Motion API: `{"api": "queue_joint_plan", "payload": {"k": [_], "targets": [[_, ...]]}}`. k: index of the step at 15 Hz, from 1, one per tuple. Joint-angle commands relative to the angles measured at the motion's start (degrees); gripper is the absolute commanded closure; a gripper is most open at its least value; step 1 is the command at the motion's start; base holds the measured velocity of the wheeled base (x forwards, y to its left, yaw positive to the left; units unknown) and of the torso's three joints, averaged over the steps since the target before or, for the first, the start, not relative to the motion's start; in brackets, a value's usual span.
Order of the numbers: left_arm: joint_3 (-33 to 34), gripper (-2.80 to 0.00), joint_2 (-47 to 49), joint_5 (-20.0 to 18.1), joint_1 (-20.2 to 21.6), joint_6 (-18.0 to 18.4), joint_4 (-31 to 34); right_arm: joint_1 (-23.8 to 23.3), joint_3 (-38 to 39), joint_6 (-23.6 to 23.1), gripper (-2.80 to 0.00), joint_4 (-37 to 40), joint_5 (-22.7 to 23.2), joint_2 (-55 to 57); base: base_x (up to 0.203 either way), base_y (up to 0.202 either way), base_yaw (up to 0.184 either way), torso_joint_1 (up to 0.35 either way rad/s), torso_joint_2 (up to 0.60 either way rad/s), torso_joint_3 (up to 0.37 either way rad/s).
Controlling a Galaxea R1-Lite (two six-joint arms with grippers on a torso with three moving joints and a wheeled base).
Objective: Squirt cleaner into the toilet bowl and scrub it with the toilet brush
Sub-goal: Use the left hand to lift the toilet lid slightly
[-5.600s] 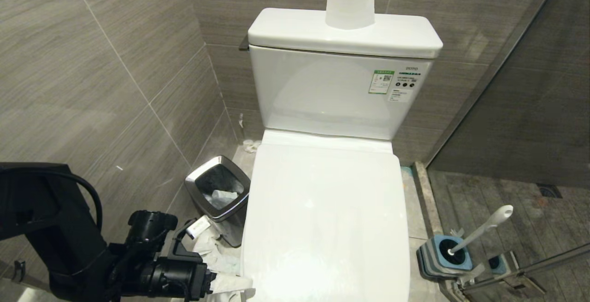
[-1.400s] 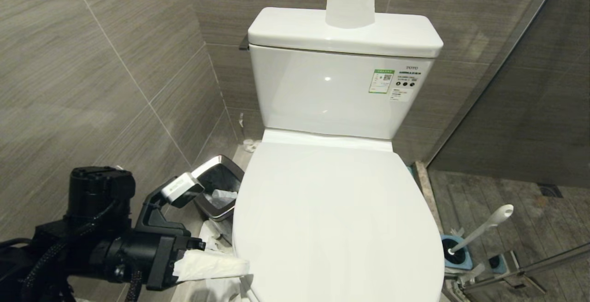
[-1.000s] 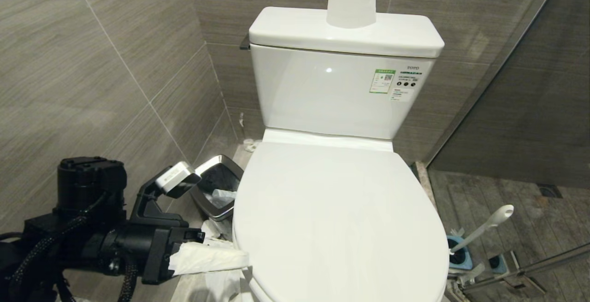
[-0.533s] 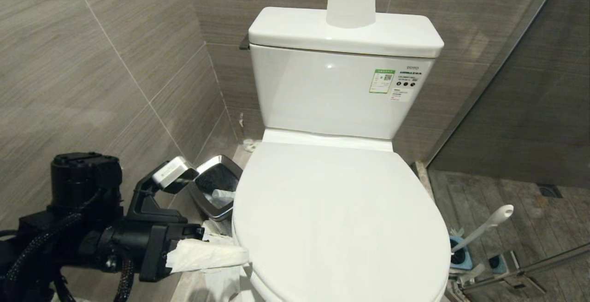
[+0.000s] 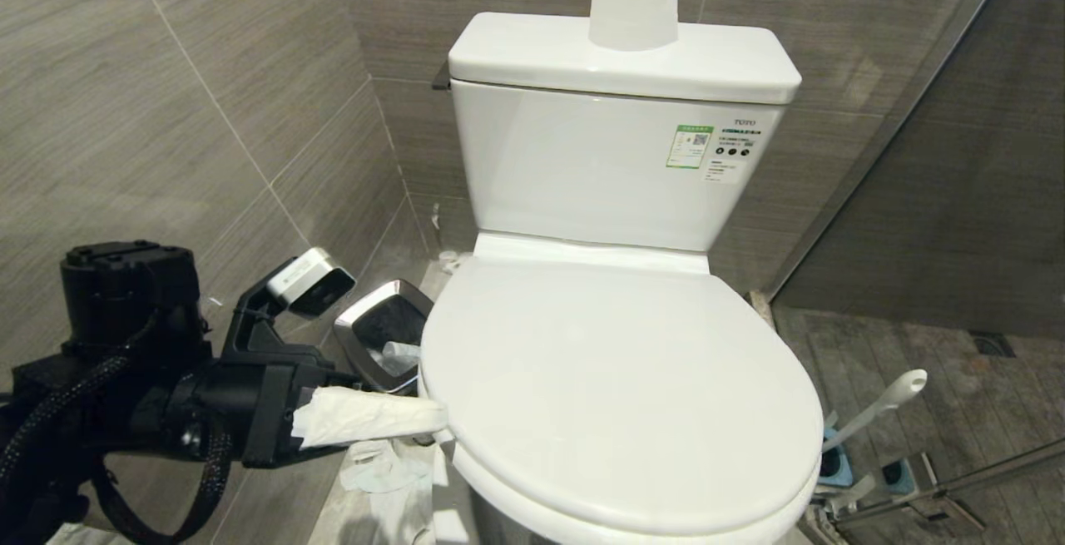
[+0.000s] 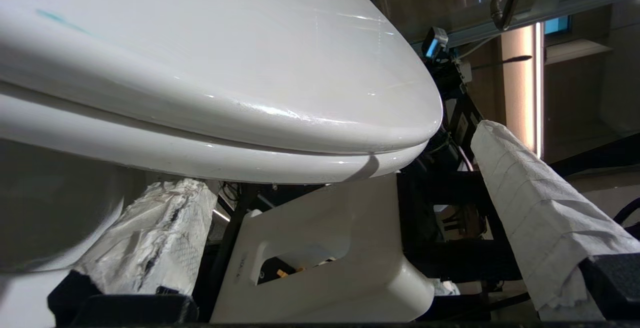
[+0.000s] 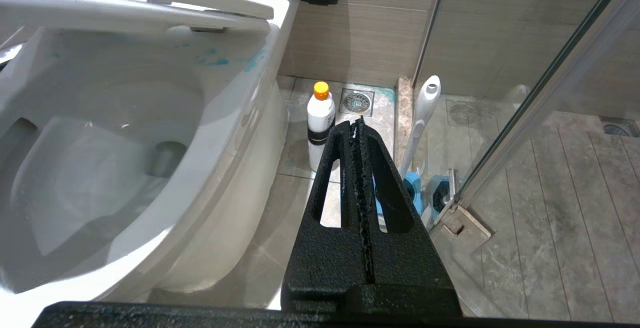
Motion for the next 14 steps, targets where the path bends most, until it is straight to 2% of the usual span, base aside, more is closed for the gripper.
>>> {"api": "queue_joint_plan", "payload": {"k": [1, 10, 14], "targets": [[-1.81, -2.80, -0.19, -0.44, -0.24, -0.31, -0.16, 0.02, 1.41, 0.01, 0.00, -0.01, 0.00, 0.02, 0.000, 0.000, 0.000, 0.000, 0.00, 0.000], [-11.01, -2.80, 1.95, -0.43, -0.34, -0.67, -0.35, 0.02, 1.41, 0.01, 0.00, -0.01, 0.00, 0.02, 0.000, 0.000, 0.000, 0.000, 0.00, 0.000], [-14.52, -2.80, 3.55, -0.42, -0.15, -0.58, -3.72, 0.02, 1.41, 0.01, 0.00, -0.01, 0.00, 0.02, 0.000, 0.000, 0.000, 0.000, 0.00, 0.000]]}}
